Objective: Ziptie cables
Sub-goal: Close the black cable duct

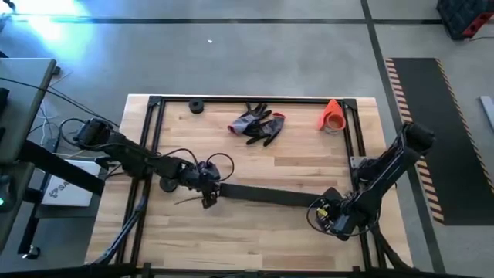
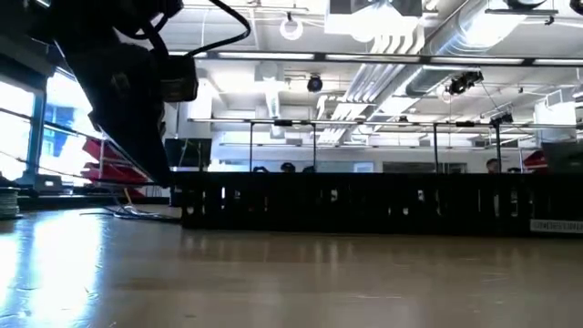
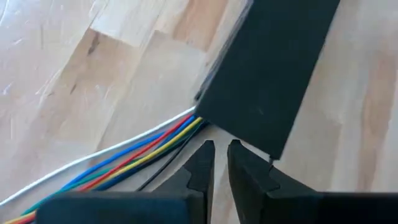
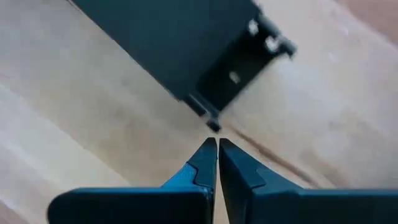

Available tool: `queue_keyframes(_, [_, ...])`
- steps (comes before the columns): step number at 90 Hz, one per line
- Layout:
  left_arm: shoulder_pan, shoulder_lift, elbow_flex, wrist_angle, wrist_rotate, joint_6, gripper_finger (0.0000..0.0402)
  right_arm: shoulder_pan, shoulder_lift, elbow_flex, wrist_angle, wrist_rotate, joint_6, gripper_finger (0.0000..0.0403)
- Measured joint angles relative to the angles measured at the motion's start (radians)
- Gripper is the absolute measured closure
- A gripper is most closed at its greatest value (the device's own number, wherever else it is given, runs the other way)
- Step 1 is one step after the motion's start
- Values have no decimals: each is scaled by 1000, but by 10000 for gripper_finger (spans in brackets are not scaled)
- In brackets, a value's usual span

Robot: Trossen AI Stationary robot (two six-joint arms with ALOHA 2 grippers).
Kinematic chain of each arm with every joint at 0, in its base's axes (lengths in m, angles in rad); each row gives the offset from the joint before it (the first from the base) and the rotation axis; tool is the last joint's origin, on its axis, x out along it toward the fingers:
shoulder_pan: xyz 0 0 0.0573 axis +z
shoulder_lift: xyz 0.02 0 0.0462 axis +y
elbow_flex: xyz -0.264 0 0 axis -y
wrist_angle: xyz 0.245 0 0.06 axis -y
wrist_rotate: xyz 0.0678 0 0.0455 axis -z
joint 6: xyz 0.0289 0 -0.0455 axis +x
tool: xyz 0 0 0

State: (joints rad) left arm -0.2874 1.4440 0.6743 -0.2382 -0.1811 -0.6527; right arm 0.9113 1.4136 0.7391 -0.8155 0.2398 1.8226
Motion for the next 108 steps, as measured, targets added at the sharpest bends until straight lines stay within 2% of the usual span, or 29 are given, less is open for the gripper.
queue_keyframes(15, [-1, 0, 0, -1, -8, 2, 389, 82, -7, -1, 0, 143, -116, 392])
queue_keyframes(24, [-1, 0, 0, -1, 5, 2, 390, 125, -53, -1, 0, 148, -190, 356])
queue_keyframes(34, [-1, 0, 0, -2, 11, 2, 390, 154, -96, -1, 0, 169, -312, 295])
queue_keyframes(46, [-1, 0, 0, -1, 11, 2, 390, 145, -97, -1, -23, 214, -497, 202])
queue_keyframes(62, [-1, 0, 0, -1, 11, 2, 390, 65, -77, -1, -67, 246, -654, 76])
queue_keyframes(71, [-1, 0, 0, -1, 11, 5, 390, 15, -65, -1, -80, 220, -746, 32])
queue_keyframes(85, [-1, 0, 0, -1, 11, 10, 390, -52, -45, -1, -94, 162, -875, 19])
queue_keyframes(98, [-1, 0, 0, -1, 11, 22, 390, -104, -25, -2, -93, 90, -969, 40])
queue_keyframes(108, [-1, 0, 0, -1, 11, 29, 390, -132, -18, -2, -94, 79, -1007, 61])
